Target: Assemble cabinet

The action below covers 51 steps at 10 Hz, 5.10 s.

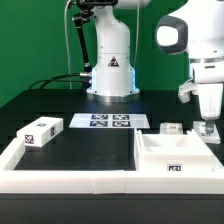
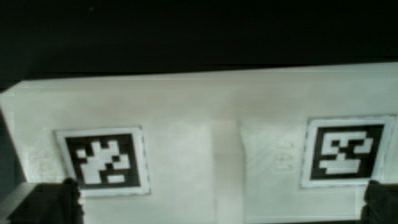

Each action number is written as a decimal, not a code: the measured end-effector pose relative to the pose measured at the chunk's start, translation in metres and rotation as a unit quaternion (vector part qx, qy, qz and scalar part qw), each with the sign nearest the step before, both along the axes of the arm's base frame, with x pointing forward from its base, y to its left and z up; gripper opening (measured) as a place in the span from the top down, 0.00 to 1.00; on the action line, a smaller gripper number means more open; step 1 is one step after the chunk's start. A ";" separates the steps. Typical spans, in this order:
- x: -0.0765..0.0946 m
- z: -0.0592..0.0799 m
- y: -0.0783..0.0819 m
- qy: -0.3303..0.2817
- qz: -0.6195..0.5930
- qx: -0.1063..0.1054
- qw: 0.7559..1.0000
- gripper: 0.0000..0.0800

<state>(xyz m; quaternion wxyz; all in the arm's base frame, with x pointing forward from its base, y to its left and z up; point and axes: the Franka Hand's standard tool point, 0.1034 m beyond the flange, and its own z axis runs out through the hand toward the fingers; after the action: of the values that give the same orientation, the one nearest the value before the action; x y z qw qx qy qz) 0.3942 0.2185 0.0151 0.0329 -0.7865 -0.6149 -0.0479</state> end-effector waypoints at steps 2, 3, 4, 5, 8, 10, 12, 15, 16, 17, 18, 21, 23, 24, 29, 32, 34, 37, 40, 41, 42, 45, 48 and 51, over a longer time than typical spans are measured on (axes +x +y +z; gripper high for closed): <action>0.002 0.000 -0.005 0.000 -0.001 -0.001 1.000 0.03; 0.003 0.000 -0.007 0.000 -0.003 -0.001 1.000 0.26; 0.002 -0.002 -0.007 0.000 -0.004 0.000 1.000 0.49; 0.000 -0.004 -0.006 0.000 -0.004 0.003 1.000 0.49; 0.000 -0.005 -0.006 0.000 -0.004 0.003 1.000 0.91; 0.000 -0.005 -0.006 0.000 -0.004 0.003 1.000 0.91; 0.000 -0.005 -0.007 0.000 -0.002 0.003 1.000 0.91; 0.011 0.020 -0.020 0.000 0.025 -0.022 0.999 0.91; 0.016 0.029 -0.029 -0.002 0.042 -0.030 0.999 0.91; 0.022 0.034 -0.040 -0.007 0.062 -0.033 0.998 0.91; 0.029 0.036 -0.055 -0.010 0.074 -0.034 0.997 0.91; 0.042 0.037 -0.086 -0.009 0.073 -0.038 0.997 0.91; 0.041 0.036 -0.085 -0.008 0.073 -0.038 0.997 0.91; 0.041 0.036 -0.085 -0.008 0.072 -0.038 0.997 0.91; 0.052 0.039 -0.097 -0.002 0.058 -0.043 0.997 0.91; 0.055 0.041 -0.097 -0.002 0.055 -0.044 0.998 0.91; 0.056 0.041 -0.097 -0.003 0.055 -0.044 0.998 0.91; 0.057 0.041 -0.097 -0.003 0.055 -0.044 0.998 0.91; 0.062 0.042 -0.101 0.001 0.055 -0.046 0.997 0.91; 0.065 0.043 -0.102 0.002 0.054 -0.047 0.997 0.91; 0.068 0.043 -0.102 0.002 0.053 -0.047 0.997 0.91; 0.070 0.042 -0.100 0.002 0.049 -0.046 0.998 0.91; 0.070 0.041 -0.101 0.003 0.050 -0.046 0.998 0.91; 0.087 0.038 -0.103 -0.006 0.052 -0.040 0.998 0.91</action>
Offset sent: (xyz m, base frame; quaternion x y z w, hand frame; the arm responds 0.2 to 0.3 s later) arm -0.0051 -0.0059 -0.0023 -0.0042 0.0095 -0.0069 0.9999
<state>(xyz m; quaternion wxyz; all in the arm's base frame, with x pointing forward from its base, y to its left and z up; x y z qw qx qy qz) 0.4811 0.1154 0.0529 0.0000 -0.7537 -0.6567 -0.0266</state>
